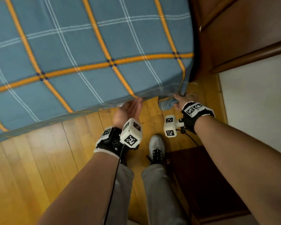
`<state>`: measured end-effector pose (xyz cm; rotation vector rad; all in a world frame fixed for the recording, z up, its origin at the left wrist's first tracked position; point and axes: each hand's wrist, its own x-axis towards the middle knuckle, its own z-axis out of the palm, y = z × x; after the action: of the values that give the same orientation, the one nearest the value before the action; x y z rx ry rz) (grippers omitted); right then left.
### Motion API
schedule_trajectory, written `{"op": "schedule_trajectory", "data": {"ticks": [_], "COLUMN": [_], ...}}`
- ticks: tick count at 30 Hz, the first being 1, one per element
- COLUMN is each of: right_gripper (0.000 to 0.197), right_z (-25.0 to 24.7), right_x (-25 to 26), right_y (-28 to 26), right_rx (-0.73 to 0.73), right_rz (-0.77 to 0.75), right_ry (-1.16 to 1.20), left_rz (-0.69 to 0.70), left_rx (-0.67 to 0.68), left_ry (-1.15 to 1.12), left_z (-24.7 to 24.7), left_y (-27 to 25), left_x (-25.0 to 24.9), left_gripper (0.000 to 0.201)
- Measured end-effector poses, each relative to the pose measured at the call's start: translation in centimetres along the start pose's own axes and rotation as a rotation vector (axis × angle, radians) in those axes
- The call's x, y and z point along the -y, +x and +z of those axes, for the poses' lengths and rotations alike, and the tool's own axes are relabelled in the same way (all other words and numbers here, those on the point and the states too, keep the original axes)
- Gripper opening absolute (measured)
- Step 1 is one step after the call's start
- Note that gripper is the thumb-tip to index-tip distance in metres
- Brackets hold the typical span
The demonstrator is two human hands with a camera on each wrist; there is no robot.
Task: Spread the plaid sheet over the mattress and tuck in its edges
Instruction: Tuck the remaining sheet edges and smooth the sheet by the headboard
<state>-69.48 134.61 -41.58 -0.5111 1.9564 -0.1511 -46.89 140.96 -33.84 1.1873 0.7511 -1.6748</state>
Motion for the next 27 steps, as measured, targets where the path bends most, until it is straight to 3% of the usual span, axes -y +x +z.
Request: {"op": "schedule_trajectory", "data": {"ticks": [2, 4, 6, 8, 11, 13, 17, 19, 22, 23, 25, 27], "right_gripper": [0.042, 0.038, 0.032, 0.01, 0.01, 0.023, 0.02, 0.029, 0.038, 0.032, 0.024, 0.025], "right_z": [-0.1, -0.2, -0.2, -0.4, -0.7, -1.0, -0.6, -0.5, -0.6, -0.9, -0.5, -0.1], "right_x": [0.4, 1.3, 1.0, 1.8, 3.7, 4.4, 5.7, 6.3, 5.9, 5.7, 4.9, 4.5], "right_y": [-0.3, -0.6, 0.7, -0.7, -2.8, -3.7, -6.0, -6.9, -7.5, -8.1, -7.9, -7.6], "right_rx": [-0.024, -0.014, 0.075, 0.132, 0.168, 0.158, 0.176, 0.146, -0.001, 0.032, 0.171, 0.217], "right_rz": [0.035, 0.078, 0.078, 0.108, 0.135, 0.141, 0.126, 0.141, 0.125, 0.088, 0.131, 0.087], "right_ry": [-0.141, -0.139, -0.001, 0.262, 0.551, 0.725, 0.857, 0.87, 0.791, 0.788, 1.017, 1.01], "left_rz": [0.033, 0.035, 0.034, 0.024, 0.045, 0.053, 0.035, 0.058, 0.084, 0.086, 0.082, 0.079], "left_rx": [0.045, 0.038, 0.046, 0.042, 0.021, 0.017, 0.027, 0.047, 0.076, 0.08, 0.088, 0.106], "left_ry": [-0.139, -0.209, -0.231, -0.283, -0.314, -0.345, -0.39, -0.365, -0.349, -0.343, -0.337, -0.326], "left_z": [0.5, 1.1, 1.5, 1.7, 2.1, 2.2, 2.4, 2.4, 2.0, 1.7, 0.7, 0.0], "left_y": [0.2, 0.6, 0.4, 0.2, 0.2, 0.7, 0.7, 0.4, 0.1, 0.0, 0.3, 0.6], "left_x": [0.0, 0.0, 0.4, 0.7, 0.7, 0.8, 1.0, 1.0, 1.2, 1.3, 1.5, 1.7], "left_gripper": [0.04, 0.046, 0.048, 0.048, 0.049, 0.051, 0.051, 0.059, 0.071, 0.067, 0.062, 0.066]}}
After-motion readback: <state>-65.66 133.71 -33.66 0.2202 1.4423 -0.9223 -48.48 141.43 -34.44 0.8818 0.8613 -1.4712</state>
